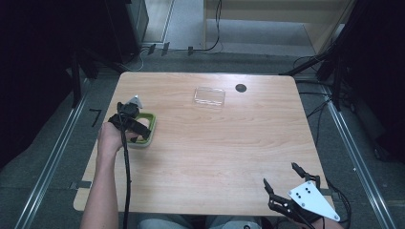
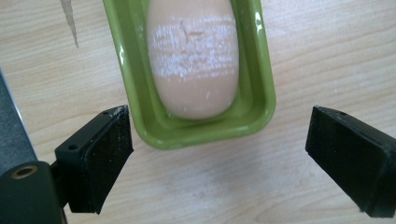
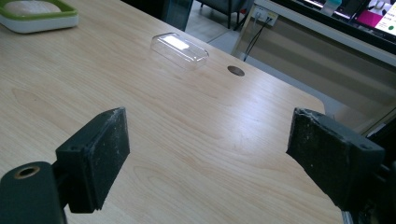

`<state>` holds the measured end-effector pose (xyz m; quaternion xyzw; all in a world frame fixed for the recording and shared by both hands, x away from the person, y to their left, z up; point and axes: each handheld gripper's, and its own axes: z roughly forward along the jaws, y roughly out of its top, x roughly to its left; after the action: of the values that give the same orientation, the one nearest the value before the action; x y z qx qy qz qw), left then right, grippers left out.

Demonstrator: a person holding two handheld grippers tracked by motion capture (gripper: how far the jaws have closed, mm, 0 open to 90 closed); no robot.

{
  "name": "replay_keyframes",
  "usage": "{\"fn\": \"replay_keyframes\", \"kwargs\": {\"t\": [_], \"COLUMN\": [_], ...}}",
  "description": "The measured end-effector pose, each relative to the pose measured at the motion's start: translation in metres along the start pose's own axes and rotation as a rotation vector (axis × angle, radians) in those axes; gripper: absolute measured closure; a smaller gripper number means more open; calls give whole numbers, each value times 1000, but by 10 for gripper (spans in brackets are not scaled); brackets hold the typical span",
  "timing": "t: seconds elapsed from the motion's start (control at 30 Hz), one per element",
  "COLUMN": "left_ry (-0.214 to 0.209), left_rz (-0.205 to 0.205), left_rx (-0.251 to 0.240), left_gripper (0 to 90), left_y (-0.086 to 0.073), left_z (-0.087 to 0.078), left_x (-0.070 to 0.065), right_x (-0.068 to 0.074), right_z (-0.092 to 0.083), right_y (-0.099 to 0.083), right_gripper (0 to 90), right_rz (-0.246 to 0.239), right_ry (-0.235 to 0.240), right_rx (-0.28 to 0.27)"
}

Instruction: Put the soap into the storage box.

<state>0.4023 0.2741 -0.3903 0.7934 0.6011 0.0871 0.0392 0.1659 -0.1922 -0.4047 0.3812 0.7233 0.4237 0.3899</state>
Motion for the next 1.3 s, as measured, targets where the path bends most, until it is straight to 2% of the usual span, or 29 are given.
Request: {"fn": "replay_keyframes", "kwargs": {"t": [0.4, 0.83, 1.0, 1.3], "left_ry": [-15, -11, -20, -22], "left_rz": [23, 30, 43, 32], "left_rx": [10, 2, 19, 18], "left_gripper": [51, 39, 37, 35], "left_y": [-21, -42, -53, -68], "left_z": [-7, -12, -11, -8], "left_x": [-8, -17, -23, -24], "right_x": [2, 4, 5, 6], "right_z": [4, 6, 8, 10], "right_y": [2, 4, 5, 6], "right_gripper": [133, 133, 133, 133], "right_rz": [-3, -5, -7, -12], "right_ry": [14, 23, 29, 40], "right_rx": [-6, -15, -18, -25]}}
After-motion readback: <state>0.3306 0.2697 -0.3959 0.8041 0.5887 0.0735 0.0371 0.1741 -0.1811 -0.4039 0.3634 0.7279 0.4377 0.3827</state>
